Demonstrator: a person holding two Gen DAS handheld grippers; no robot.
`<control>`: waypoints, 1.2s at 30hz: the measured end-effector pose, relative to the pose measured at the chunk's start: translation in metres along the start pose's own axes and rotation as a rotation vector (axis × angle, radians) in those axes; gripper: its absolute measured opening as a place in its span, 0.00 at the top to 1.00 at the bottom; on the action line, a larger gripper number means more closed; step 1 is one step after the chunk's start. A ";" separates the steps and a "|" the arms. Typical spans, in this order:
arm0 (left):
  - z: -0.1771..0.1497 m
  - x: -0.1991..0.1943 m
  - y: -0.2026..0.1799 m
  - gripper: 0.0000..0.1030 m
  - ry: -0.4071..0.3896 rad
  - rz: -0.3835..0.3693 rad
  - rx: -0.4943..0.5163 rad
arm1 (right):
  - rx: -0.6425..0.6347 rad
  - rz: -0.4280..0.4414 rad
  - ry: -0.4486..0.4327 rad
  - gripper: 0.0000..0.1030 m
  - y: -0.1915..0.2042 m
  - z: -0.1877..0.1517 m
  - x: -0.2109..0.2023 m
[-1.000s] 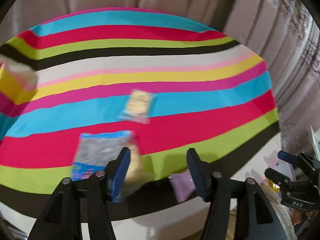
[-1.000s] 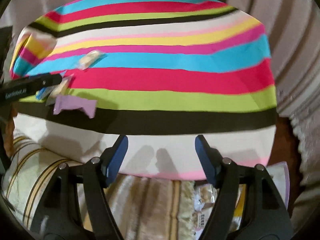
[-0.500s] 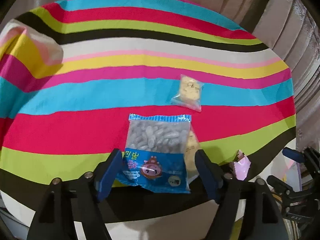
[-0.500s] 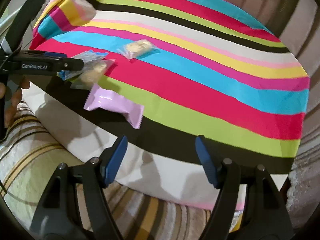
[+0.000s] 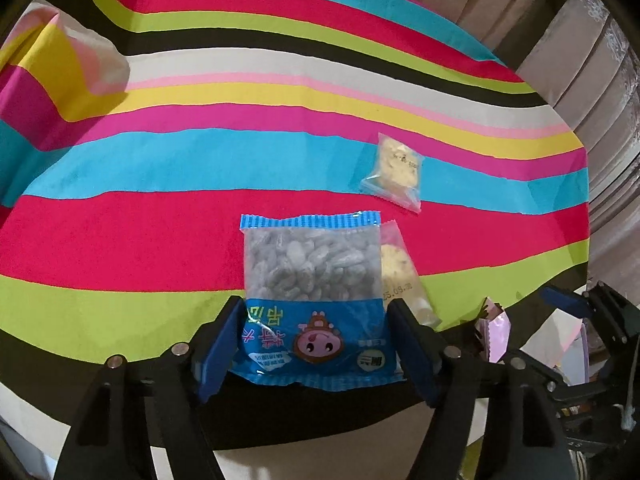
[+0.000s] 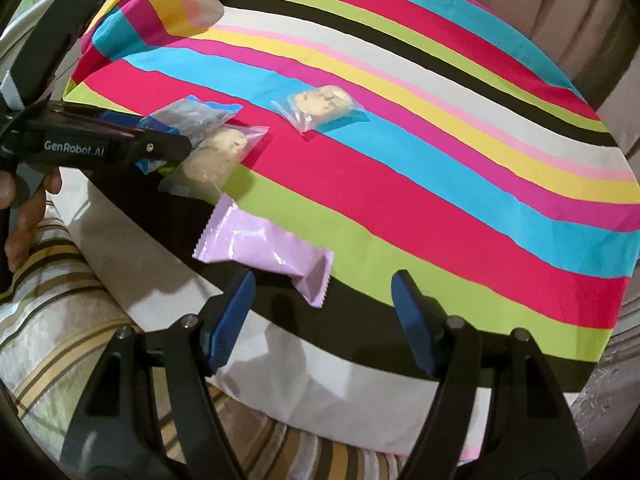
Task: Organize snacks
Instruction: 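Grasp the blue pea packet with left tool while right tool grasps pink wrapped candy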
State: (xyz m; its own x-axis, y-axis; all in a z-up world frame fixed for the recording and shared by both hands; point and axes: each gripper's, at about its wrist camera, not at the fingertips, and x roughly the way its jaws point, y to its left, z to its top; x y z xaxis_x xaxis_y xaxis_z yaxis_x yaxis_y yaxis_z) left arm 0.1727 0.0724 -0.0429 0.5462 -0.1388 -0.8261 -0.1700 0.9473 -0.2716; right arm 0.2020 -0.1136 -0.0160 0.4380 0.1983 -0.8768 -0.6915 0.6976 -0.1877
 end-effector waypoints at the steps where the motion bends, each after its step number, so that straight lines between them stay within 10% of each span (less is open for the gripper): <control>1: 0.000 0.000 0.000 0.30 0.000 0.001 0.003 | -0.002 0.000 0.000 0.29 0.001 0.001 0.000; 17: 0.001 0.001 -0.002 0.32 0.000 0.010 0.011 | 0.023 0.120 0.018 0.29 0.008 0.029 0.031; 28: -0.001 0.000 -0.005 0.37 -0.002 0.020 0.031 | 0.041 0.179 0.038 0.77 0.005 0.029 0.040; 36: 0.000 -0.008 -0.007 0.40 -0.030 0.048 0.051 | 0.089 0.177 0.005 0.80 -0.005 0.025 0.032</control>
State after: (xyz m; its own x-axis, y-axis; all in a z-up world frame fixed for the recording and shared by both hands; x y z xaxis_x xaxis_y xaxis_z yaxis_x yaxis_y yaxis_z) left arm 0.1696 0.0670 -0.0346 0.5632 -0.0848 -0.8220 -0.1547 0.9663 -0.2057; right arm 0.2341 -0.0934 -0.0321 0.3105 0.3199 -0.8951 -0.7041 0.7101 0.0096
